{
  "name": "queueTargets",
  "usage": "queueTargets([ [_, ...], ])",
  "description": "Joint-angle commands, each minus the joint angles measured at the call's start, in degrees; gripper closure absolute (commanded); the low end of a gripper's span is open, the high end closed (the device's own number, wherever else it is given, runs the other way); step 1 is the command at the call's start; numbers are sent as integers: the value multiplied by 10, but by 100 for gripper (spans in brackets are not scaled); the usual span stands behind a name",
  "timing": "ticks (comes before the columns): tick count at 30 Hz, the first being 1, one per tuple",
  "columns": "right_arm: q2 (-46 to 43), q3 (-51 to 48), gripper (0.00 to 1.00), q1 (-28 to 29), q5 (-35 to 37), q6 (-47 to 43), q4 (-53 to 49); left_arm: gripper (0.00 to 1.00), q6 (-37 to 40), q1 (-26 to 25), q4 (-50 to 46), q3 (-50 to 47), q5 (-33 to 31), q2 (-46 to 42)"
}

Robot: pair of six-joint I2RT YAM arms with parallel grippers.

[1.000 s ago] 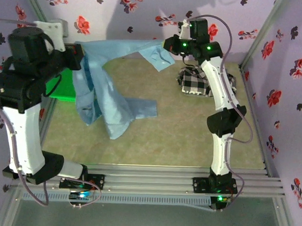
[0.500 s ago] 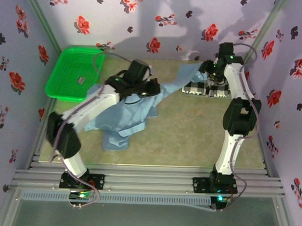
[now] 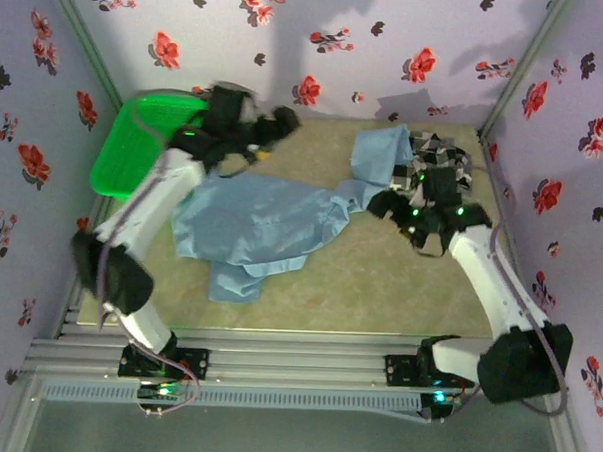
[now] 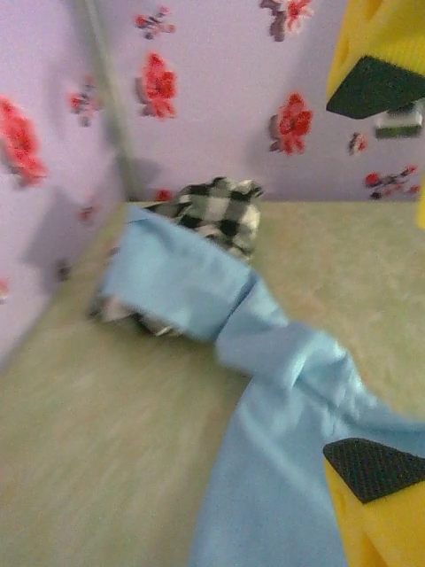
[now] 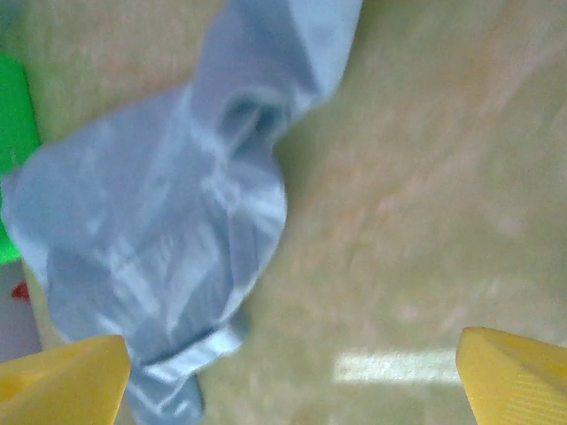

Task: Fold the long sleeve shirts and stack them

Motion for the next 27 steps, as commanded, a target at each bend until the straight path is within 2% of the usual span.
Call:
queueTargets([
  [1, -43, -72, 4, 98, -6, 162, 91, 2, 114, 52, -220, -11, -22, -95],
  [3, -28, -101, 5, 171, 24, 227, 157, 2, 172, 83, -305, -54, -41, -122],
  [5, 27, -111, 5, 231, 46, 284, 238, 2, 218, 111, -356, -129, -47, -148],
  [8, 128, -77, 6, 287, 68, 328, 307, 3, 241, 139, -369, -230, -68, -180],
  [11, 221, -29, 8, 325, 77, 355, 337, 3, 226, 157, -321, -336, -70, -204],
  [14, 280, 3, 11, 346, 92, 380, 328, 2, 194, 165, -260, -394, -67, -204],
  [20, 306, 17, 16, 358, 126, 403, 293, 1, 161, 191, -150, -450, -55, -170],
  [27, 322, 31, 20, 371, 150, 420, 260, 2, 142, 218, -101, -477, -51, -124],
])
